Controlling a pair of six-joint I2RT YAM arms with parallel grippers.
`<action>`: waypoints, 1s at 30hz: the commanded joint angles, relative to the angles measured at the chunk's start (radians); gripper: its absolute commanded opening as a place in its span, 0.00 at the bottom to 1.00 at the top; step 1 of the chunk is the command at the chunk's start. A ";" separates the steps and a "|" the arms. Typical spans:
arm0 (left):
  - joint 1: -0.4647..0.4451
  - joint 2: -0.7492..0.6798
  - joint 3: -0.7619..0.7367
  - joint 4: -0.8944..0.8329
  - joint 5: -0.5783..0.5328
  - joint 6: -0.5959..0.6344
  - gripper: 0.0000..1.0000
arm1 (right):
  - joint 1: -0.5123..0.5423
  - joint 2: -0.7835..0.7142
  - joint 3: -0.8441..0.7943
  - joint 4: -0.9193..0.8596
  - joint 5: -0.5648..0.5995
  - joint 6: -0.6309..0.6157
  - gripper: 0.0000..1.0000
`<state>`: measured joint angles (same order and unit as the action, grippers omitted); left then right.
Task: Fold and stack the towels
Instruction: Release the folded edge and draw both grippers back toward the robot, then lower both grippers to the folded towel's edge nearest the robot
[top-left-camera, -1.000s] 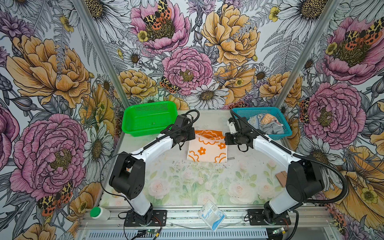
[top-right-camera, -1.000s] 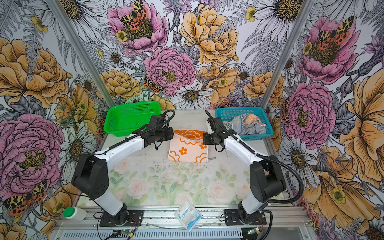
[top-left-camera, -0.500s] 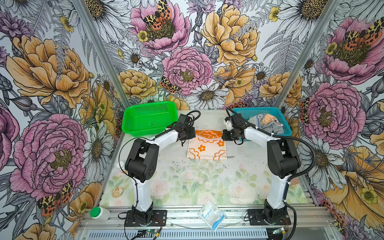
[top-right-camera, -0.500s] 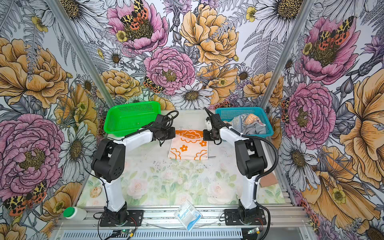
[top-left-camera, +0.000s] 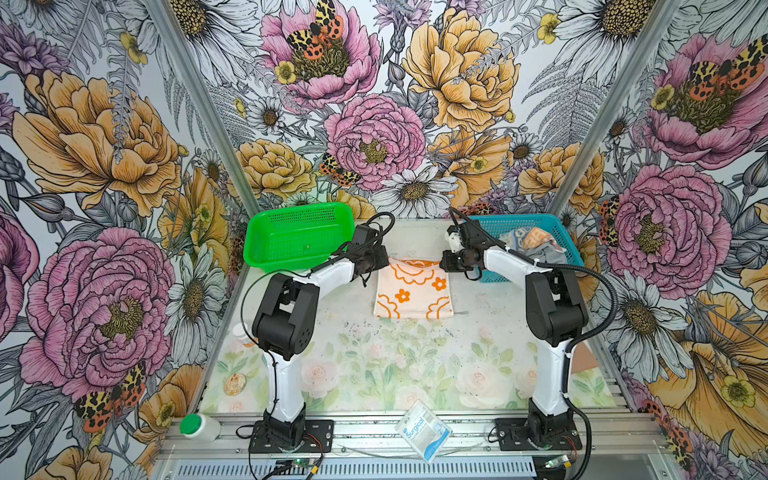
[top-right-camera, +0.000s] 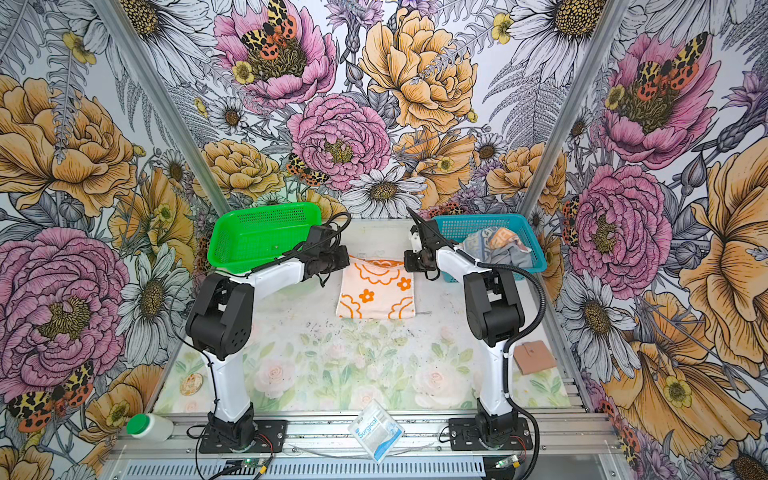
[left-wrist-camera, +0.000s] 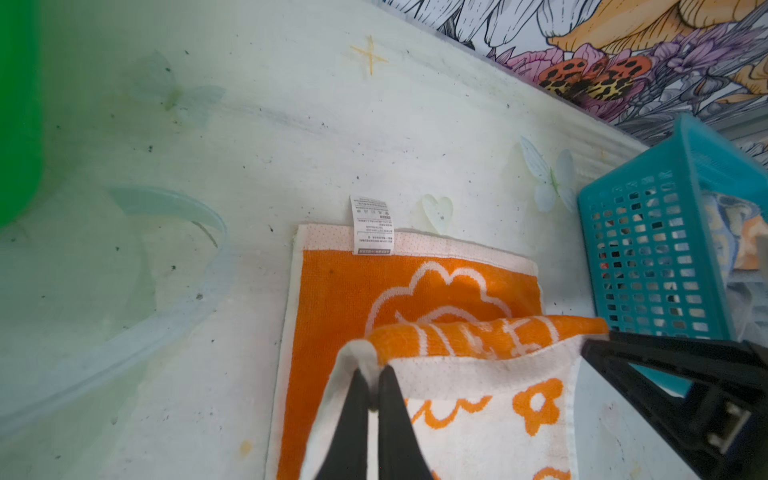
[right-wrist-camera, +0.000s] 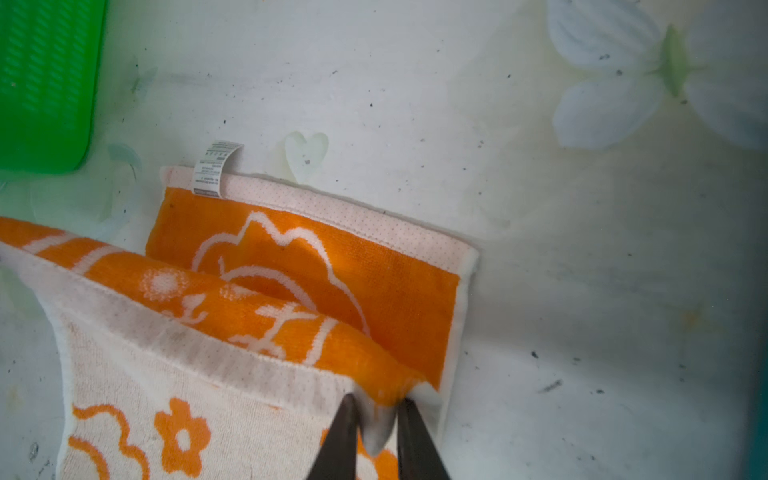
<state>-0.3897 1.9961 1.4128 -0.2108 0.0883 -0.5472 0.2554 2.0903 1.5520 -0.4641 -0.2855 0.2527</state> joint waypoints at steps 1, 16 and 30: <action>0.019 0.064 0.065 0.107 0.034 -0.029 0.27 | -0.009 0.032 0.056 0.015 0.000 -0.021 0.41; -0.046 -0.164 -0.145 -0.004 -0.069 0.064 0.33 | 0.045 -0.277 -0.169 0.022 -0.038 -0.030 0.56; -0.152 -0.301 -0.476 0.056 0.023 -0.090 0.12 | 0.160 -0.377 -0.542 0.222 -0.173 0.188 0.49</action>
<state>-0.5430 1.6852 0.9585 -0.1886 0.0872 -0.5930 0.4194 1.7355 1.0359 -0.3328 -0.4221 0.3782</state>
